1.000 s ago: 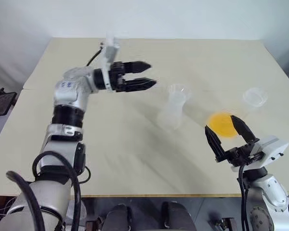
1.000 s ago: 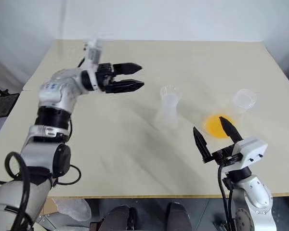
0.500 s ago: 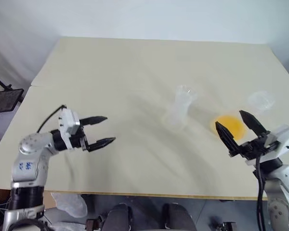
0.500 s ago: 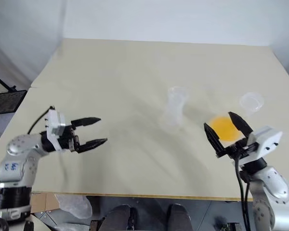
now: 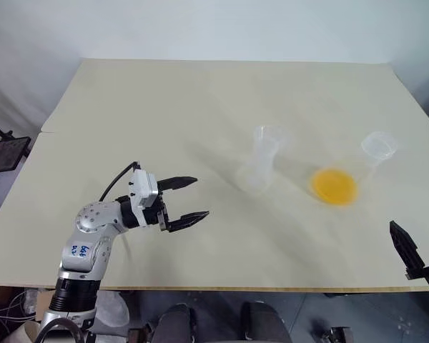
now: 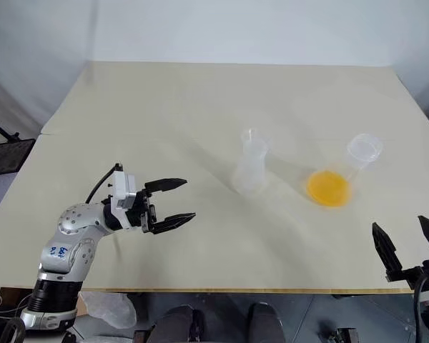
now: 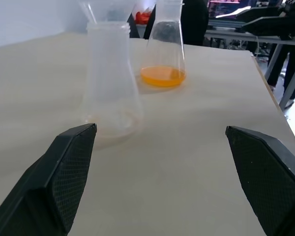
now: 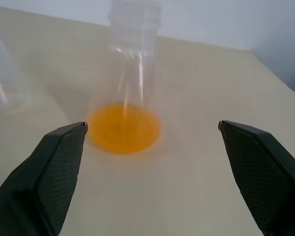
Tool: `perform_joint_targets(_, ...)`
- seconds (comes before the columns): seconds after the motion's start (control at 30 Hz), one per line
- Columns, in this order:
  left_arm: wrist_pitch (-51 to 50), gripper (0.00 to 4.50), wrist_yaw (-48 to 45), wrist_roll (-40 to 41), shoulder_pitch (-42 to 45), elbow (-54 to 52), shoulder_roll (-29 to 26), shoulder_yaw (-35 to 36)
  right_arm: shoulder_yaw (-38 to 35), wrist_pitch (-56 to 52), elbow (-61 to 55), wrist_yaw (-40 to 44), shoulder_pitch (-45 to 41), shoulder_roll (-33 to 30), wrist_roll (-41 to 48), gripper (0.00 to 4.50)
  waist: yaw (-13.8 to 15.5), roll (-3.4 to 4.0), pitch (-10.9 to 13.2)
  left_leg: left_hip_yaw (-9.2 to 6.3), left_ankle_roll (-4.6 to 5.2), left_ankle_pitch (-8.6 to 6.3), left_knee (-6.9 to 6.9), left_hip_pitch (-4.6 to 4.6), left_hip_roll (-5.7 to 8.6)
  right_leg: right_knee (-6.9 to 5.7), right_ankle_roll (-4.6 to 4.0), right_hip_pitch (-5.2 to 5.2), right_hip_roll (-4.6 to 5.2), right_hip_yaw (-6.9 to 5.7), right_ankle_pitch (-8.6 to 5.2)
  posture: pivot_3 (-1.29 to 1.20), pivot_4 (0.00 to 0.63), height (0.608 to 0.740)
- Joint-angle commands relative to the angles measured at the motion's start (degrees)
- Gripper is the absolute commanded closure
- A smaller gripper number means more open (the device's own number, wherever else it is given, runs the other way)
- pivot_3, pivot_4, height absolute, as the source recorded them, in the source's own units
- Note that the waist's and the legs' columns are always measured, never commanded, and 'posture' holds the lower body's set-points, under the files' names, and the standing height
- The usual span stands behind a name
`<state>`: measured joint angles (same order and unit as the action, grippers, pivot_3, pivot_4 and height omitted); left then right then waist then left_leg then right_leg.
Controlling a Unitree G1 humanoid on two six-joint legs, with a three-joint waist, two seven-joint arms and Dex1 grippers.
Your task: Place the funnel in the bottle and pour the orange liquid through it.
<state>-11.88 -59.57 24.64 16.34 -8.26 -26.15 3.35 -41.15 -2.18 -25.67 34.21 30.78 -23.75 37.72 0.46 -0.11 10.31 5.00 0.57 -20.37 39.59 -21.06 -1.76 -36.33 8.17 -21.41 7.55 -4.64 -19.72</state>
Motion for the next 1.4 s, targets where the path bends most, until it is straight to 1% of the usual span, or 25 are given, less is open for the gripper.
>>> perform_joint_targets(0.03, 0.3, 0.04, -1.3, 1.6, -0.3, -1.1, -1.1, -0.4, -1.3, 1.4, 1.6, 0.8, -1.5, -0.7, 0.5, 0.00, -0.2, 0.01, 0.0, 0.03, 0.00, 0.00, -0.01, 0.00, -0.01, -0.01, 0.00, -0.02, 0.00, 0.03, 0.00, 0.00, 0.150, 0.740)
perform_joint_targets(0.13, 0.4, 0.04, -0.8, 1.8, -0.9, -1.7, -0.6, -0.6, 0.8, -1.0, 2.2, 1.1, -4.6, -3.6, 0.7, 0.00, -0.4, 0.03, 0.0, 0.06, 0.00, 0.00, -0.02, 0.00, -0.02, -0.05, 0.00, -0.08, 0.00, 0.08, 0.00, 0.00, 0.150, 0.740)
perform_joint_targets(0.3, -0.7, 0.04, 0.4, 2.7, -1.8, -3.1, 0.0, -0.7, 3.1, -5.5, 5.7, 1.0, -12.3, -8.9, 1.8, 0.00, -0.5, 0.08, 0.0, 0.14, 0.00, 0.00, -0.01, 0.02, -0.03, -0.02, 0.00, -0.09, 0.01, 0.20, 0.00, 0.00, 0.150, 0.740)
perform_joint_targets(0.47, -0.5, 0.04, 1.7, 3.4, -3.1, -5.0, 0.5, -0.7, 7.2, -10.5, 12.3, 0.1, -24.4, -12.9, 1.5, 0.00, -0.5, 0.07, 0.0, 0.14, 0.01, 0.00, 0.03, 0.01, -0.02, -0.04, 0.00, -0.09, 0.03, 0.21, 0.00, 0.00, 0.150, 0.740)
perform_joint_targets(0.6, -0.5, 0.04, 2.6, 4.3, -3.7, -6.2, 0.7, -0.6, 9.9, -11.6, 17.2, -0.1, -32.1, -13.3, -0.3, 0.00, -0.4, 0.07, 0.0, 0.12, 0.01, 0.00, 0.03, -0.01, -0.03, -0.06, 0.00, -0.10, 0.03, 0.18, 0.00, 0.00, 0.150, 0.740)
perform_joint_targets(0.8, -0.4, 0.04, 3.7, 4.7, -4.0, -7.2, 0.4, -0.5, 13.1, -11.0, 22.5, -0.9, -39.7, -12.0, -3.2, 0.00, -0.5, 0.07, 0.0, 0.14, 0.03, -0.01, 0.04, -0.06, -0.01, -0.01, 0.03, -0.11, 0.06, 0.17, 0.02, 0.00, 0.150, 0.740)
perform_joint_targets(1.17, -0.5, 0.04, 5.2, 5.0, -4.2, -8.3, 0.4, -0.6, 15.0, -8.3, 27.7, -0.3, -46.6, -8.4, -4.9, 0.00, -0.5, 0.07, 0.0, 0.13, 0.03, -0.01, 0.04, -0.08, -0.03, -0.01, 0.04, -0.13, 0.03, 0.15, 0.02, 0.00, 0.150, 0.740)
perform_joint_targets(1.27, -0.5, 0.00, 5.3, 5.0, -4.0, -8.2, 0.2, -0.5, 15.4, -7.5, 28.2, -0.1, -47.7, -7.8, -5.0, 0.57, -0.6, 0.07, 0.0, 0.13, 0.03, -0.01, 0.04, -0.08, -0.03, -0.01, 0.04, -0.13, 0.03, 0.15, 0.02, 0.00, 0.150, 0.740)
perform_joint_targets(1.4, -0.4, 0.00, 5.3, 5.1, -3.9, -8.0, 0.0, -0.4, 15.9, -6.8, 27.9, 0.2, -47.8, -6.9, -5.2, 1.82, -0.5, 0.07, 0.0, 0.13, 0.02, -0.01, 0.04, -0.09, -0.03, 0.00, 0.04, -0.13, 0.05, 0.15, 0.02, 0.00, 0.150, 0.740)
